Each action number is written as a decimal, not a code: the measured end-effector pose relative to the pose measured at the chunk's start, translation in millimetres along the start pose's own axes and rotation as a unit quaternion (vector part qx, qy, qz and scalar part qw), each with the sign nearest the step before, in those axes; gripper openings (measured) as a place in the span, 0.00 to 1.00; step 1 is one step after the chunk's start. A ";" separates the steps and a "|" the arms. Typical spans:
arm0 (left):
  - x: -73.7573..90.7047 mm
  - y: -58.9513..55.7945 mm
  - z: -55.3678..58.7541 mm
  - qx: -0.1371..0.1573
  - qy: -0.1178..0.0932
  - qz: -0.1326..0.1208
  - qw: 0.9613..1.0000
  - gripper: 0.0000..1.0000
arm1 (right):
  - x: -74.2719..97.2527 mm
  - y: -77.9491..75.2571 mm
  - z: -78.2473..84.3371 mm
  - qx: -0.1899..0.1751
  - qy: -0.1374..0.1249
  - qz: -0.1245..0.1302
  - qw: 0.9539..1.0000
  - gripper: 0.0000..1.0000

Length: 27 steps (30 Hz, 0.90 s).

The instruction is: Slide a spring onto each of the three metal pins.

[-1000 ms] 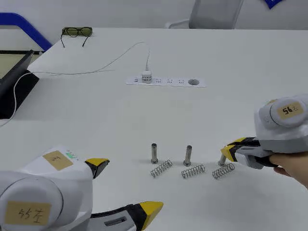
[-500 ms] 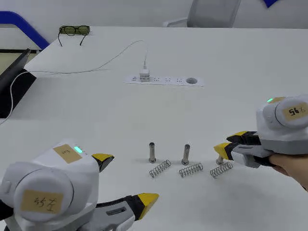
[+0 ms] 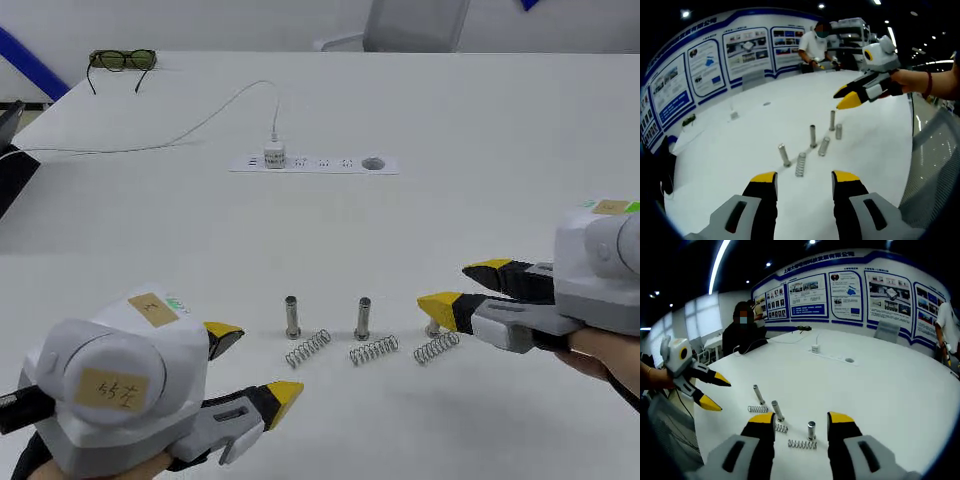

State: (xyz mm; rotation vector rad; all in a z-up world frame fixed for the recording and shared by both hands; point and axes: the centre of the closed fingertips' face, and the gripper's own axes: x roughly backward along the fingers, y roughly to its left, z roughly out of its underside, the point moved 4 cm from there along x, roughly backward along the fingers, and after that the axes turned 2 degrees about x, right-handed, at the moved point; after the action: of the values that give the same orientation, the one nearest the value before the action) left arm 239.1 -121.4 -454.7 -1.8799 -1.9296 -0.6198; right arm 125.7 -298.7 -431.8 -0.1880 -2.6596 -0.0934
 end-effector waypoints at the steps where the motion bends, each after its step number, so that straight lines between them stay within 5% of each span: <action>1: -3.0 -0.2 0.7 -0.004 0.002 0.003 1.000 0.43 | 1.4 0.8 0.2 0.001 -0.003 -0.002 1.000 0.44; 13: -34.4 3.8 8.6 0.014 0.018 0.027 0.999 0.34 | 19.7 10.3 8.6 -0.007 -0.036 -0.028 0.999 0.57; 27: -61.3 12.2 19.7 -0.013 0.048 0.036 0.998 0.25 | 35.6 26.8 30.0 -0.014 -0.039 -0.022 0.999 0.63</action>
State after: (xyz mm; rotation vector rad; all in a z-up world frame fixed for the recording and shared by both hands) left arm 254.3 -161.5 -504.4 -1.8902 -1.7937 -0.7031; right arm 84.9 -265.1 -441.2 -0.1456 -2.7410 -0.1405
